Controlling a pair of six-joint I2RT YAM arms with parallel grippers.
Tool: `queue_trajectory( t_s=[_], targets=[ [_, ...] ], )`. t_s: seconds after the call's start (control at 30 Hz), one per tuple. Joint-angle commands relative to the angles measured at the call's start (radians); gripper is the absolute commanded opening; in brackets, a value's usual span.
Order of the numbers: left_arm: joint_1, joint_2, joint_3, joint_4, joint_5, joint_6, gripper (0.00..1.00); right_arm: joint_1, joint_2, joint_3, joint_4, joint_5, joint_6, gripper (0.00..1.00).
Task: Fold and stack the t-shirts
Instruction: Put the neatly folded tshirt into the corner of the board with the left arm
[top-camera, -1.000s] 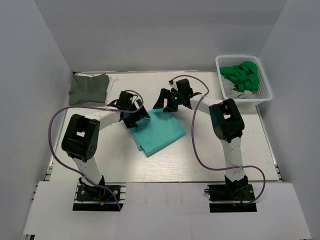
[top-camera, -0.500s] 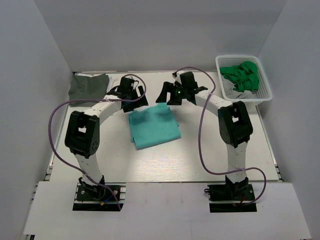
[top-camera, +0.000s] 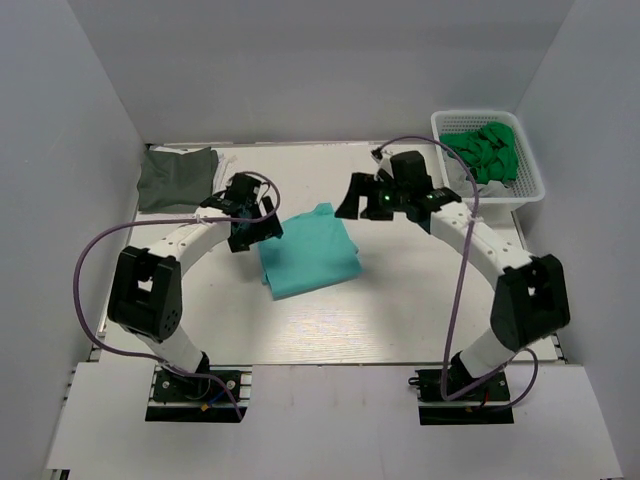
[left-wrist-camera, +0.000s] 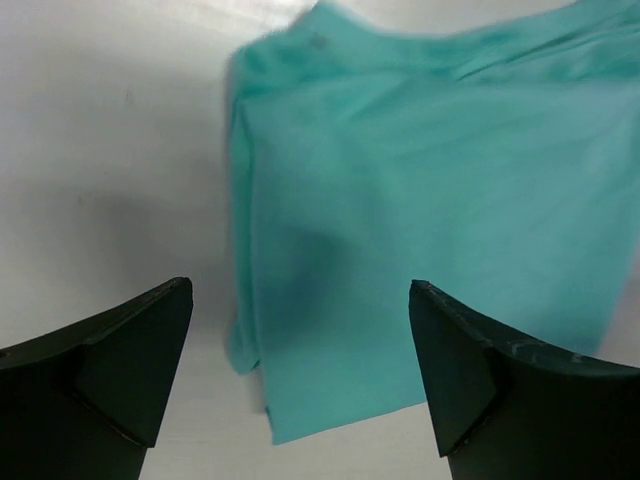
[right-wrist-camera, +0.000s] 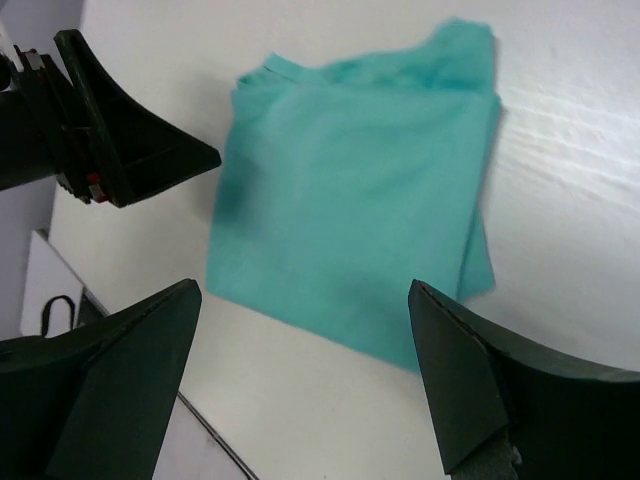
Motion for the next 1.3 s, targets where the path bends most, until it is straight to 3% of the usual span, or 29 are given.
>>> queue_trajectory(
  t_s=[0.0, 0.2, 0.4, 0.53, 0.7, 0.87, 0.97, 1.0, 1.1, 1.27],
  targets=[
    [-0.001, -0.014, -0.073, -0.022, 0.020, -0.032, 0.99, -0.003, -0.168, -0.100, -0.091, 0.113, -0.042, 0.90],
    [-0.010, 0.023, -0.185, 0.113, 0.080, -0.052, 0.99, -0.002, -0.343, -0.236, -0.118, 0.158, -0.028, 0.90],
    [-0.043, 0.116, -0.219, 0.218, 0.172, -0.072, 0.99, -0.005, -0.389, -0.259, -0.178, 0.201, -0.029, 0.90],
    [-0.086, 0.142, -0.265, 0.264, 0.140, -0.112, 0.91, -0.003, -0.398, -0.279, -0.171, 0.224, -0.039, 0.90],
    [-0.141, 0.190, -0.265, 0.255, 0.077, -0.163, 0.66, -0.003, -0.385, -0.283, -0.184, 0.209, -0.026, 0.90],
    [-0.171, 0.230, -0.227, 0.200, -0.027, -0.175, 0.56, -0.007, -0.394, -0.300, -0.178, 0.227, -0.019, 0.90],
    [-0.181, 0.288, -0.149, 0.138, -0.075, -0.161, 0.45, -0.007, -0.398, -0.306, -0.180, 0.241, -0.009, 0.90],
    [-0.181, 0.303, -0.112, 0.123, -0.101, -0.149, 0.29, -0.005, -0.397, -0.306, -0.184, 0.244, -0.008, 0.90],
    [-0.190, 0.362, -0.050, 0.066, -0.113, -0.149, 0.00, -0.005, -0.414, -0.308, -0.194, 0.267, -0.009, 0.90],
    [-0.190, 0.388, -0.021, 0.035, -0.171, -0.137, 0.00, -0.004, -0.455, -0.312, -0.207, 0.313, -0.014, 0.90]
  ],
)
